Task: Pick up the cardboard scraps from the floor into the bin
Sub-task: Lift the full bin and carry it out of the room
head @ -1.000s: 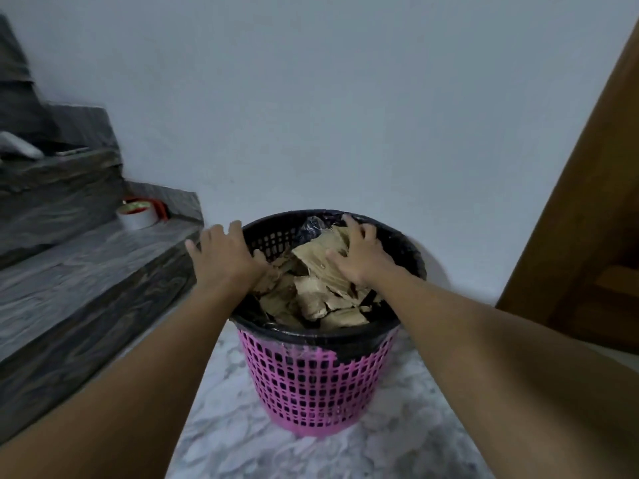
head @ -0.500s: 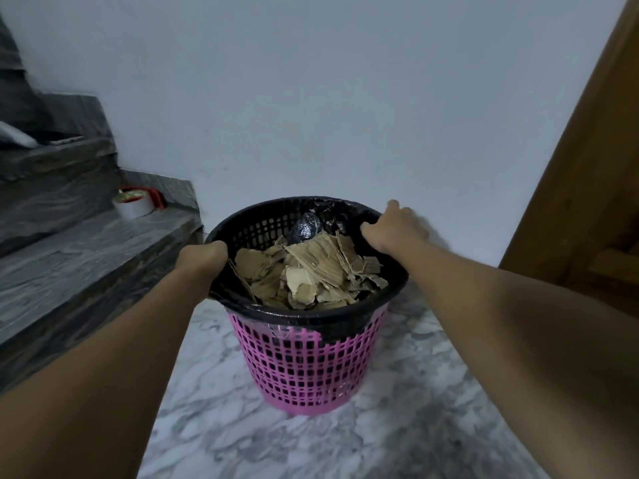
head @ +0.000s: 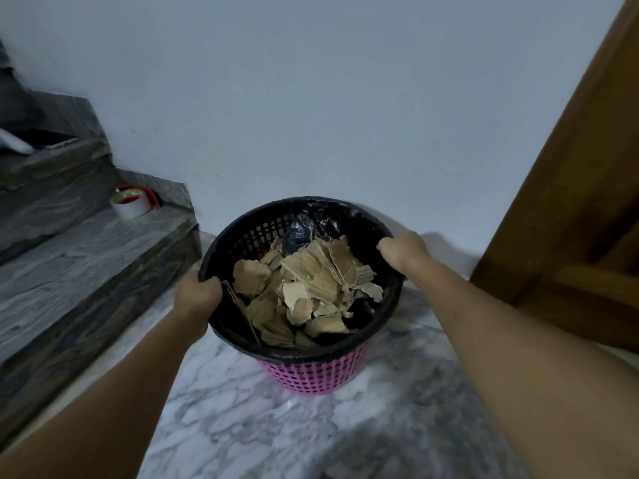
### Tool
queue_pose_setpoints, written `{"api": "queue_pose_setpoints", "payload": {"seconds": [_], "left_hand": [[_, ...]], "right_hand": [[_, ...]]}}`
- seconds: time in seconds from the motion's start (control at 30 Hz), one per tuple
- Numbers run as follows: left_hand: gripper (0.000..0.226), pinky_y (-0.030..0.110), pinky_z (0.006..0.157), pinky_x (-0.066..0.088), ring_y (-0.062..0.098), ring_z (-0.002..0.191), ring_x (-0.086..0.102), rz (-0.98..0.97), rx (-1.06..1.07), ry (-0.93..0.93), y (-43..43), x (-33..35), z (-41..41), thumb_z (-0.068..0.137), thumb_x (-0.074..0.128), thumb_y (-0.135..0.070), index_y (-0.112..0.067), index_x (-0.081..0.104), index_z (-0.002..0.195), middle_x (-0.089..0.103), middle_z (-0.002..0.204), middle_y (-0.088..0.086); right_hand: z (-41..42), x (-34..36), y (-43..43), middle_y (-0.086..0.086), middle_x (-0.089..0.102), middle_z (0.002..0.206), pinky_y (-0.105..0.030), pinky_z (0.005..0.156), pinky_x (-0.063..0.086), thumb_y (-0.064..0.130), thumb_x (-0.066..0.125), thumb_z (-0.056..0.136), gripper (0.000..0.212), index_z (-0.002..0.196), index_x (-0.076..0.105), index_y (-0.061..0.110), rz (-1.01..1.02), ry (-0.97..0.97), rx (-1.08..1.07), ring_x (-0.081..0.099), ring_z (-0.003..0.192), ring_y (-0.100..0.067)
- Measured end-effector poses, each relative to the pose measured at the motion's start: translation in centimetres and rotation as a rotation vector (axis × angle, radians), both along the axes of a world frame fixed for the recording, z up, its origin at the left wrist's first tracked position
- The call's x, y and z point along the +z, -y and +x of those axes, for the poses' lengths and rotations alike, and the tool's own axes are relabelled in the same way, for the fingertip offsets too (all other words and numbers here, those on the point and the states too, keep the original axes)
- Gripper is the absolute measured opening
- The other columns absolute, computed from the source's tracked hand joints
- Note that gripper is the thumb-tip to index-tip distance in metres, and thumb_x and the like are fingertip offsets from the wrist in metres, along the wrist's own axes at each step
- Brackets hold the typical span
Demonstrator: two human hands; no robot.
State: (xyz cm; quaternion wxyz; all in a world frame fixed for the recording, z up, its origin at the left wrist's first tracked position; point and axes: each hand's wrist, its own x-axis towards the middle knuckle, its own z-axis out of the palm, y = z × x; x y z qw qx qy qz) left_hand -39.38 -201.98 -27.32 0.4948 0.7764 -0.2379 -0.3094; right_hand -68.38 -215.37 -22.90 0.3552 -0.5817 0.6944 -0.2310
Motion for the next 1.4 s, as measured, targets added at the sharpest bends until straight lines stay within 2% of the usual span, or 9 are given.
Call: {"api": "queue_pose_setpoints", "payload": {"seconds": [0.2, 0.4, 0.5, 0.6, 0.77, 0.9, 1.13, 1.3, 1.4], "left_hand": [[0.026, 0.042, 0.085, 0.050, 0.032, 0.097, 0.058, 0.111, -0.023, 0.102, -1.8, 8.9, -4.5, 0.100, 0.045, -0.023, -0.010, 0.054, 0.120, 0.061, 0.111, 0.014], [0.030, 0.035, 0.076, 0.049, 0.032, 0.098, 0.061, 0.204, -0.170, 0.152, -3.2, 27.2, -8.5, 0.100, 0.044, -0.027, -0.016, 0.053, 0.127, 0.063, 0.109, 0.010], [0.029, 0.042, 0.084, 0.053, 0.031, 0.100, 0.062, 0.252, -0.278, 0.175, -4.5, 37.5, -10.2, 0.099, 0.046, -0.025, -0.015, 0.055, 0.124, 0.063, 0.109, 0.008], [0.028, 0.046, 0.086, 0.054, 0.032, 0.099, 0.062, 0.277, -0.418, 0.215, -4.9, 44.1, -11.1, 0.098, 0.047, -0.026, -0.013, 0.057, 0.120, 0.064, 0.108, 0.012], [0.027, 0.041, 0.087, 0.049, 0.030, 0.100, 0.059, 0.283, -0.554, 0.265, -4.8, 53.3, -13.7, 0.097, 0.047, -0.021, -0.006, 0.056, 0.117, 0.061, 0.107, 0.013], [0.024, 0.041, 0.086, 0.049, 0.032, 0.100, 0.059, 0.235, -0.713, 0.296, -3.2, 57.1, -16.2, 0.094, 0.048, -0.018, -0.005, 0.057, 0.113, 0.061, 0.110, 0.015], [0.028, 0.045, 0.087, 0.051, 0.033, 0.100, 0.059, 0.047, -1.021, 0.327, -4.3, 60.7, -22.6, 0.093, 0.046, -0.020, -0.008, 0.056, 0.115, 0.062, 0.109, 0.012], [0.020, 0.041, 0.083, 0.049, 0.032, 0.097, 0.059, -0.053, -1.252, 0.344, -8.7, 63.0, -29.5, 0.094, 0.044, -0.019, -0.011, 0.058, 0.105, 0.063, 0.102, 0.011], [0.021, 0.037, 0.083, 0.046, 0.025, 0.097, 0.055, -0.123, -1.453, 0.326, -12.7, 63.6, -34.3, 0.098, 0.043, -0.023, -0.013, 0.059, 0.106, 0.061, 0.100, 0.004]], "right_hand": [[-4.6, 9.2, -2.9, -0.006, 0.053, 0.070, -0.031, 0.058, 0.035, 0.023, 0.058, 0.088, 0.023, 0.070, 0.058, 0.008, 0.054, 0.060, -0.101, 0.052, 0.065, -0.026], [-9.5, 24.4, -8.5, -0.004, 0.048, 0.062, -0.031, 0.053, 0.030, 0.021, 0.057, 0.091, 0.027, 0.067, 0.049, 0.010, 0.101, 0.159, -0.254, 0.046, 0.061, -0.023], [-12.0, 33.1, -12.4, -0.009, 0.061, 0.084, -0.034, 0.065, 0.039, 0.025, 0.054, 0.093, 0.017, 0.087, 0.063, 0.012, 0.178, 0.125, -0.348, 0.056, 0.077, -0.030], [-13.4, 38.6, -15.4, -0.012, 0.064, 0.119, -0.036, 0.081, 0.043, 0.028, 0.052, 0.096, 0.033, 0.123, 0.064, 0.013, 0.191, 0.102, -0.415, 0.059, 0.106, -0.036], [-16.1, 46.3, -20.2, -0.011, 0.067, 0.103, -0.044, 0.083, 0.051, 0.032, 0.052, 0.095, 0.028, 0.109, 0.066, 0.013, 0.223, 0.131, -0.543, 0.061, 0.094, -0.033], [-18.5, 49.4, -23.8, -0.012, 0.066, 0.090, -0.040, 0.069, 0.047, 0.032, 0.053, 0.092, 0.021, 0.089, 0.064, 0.014, 0.159, 0.181, -0.665, 0.060, 0.078, -0.031], [-21.4, 53.1, -34.5, -0.008, 0.055, 0.075, -0.031, 0.061, 0.039, 0.021, 0.051, 0.095, 0.021, 0.079, 0.056, 0.009, -0.019, 0.256, -0.933, 0.053, 0.070, -0.025], [-22.9, 55.8, -45.4, -0.014, 0.062, 0.081, -0.034, 0.063, 0.044, 0.022, 0.055, 0.090, 0.026, 0.090, 0.063, -0.003, -0.118, 0.260, -1.188, 0.058, 0.072, -0.028], [-23.3, 56.8, -52.9, -0.009, 0.066, 0.081, -0.036, 0.067, 0.049, 0.024, 0.056, 0.087, 0.020, 0.085, 0.066, 0.006, -0.187, 0.233, -1.387, 0.060, 0.073, -0.024]]}}
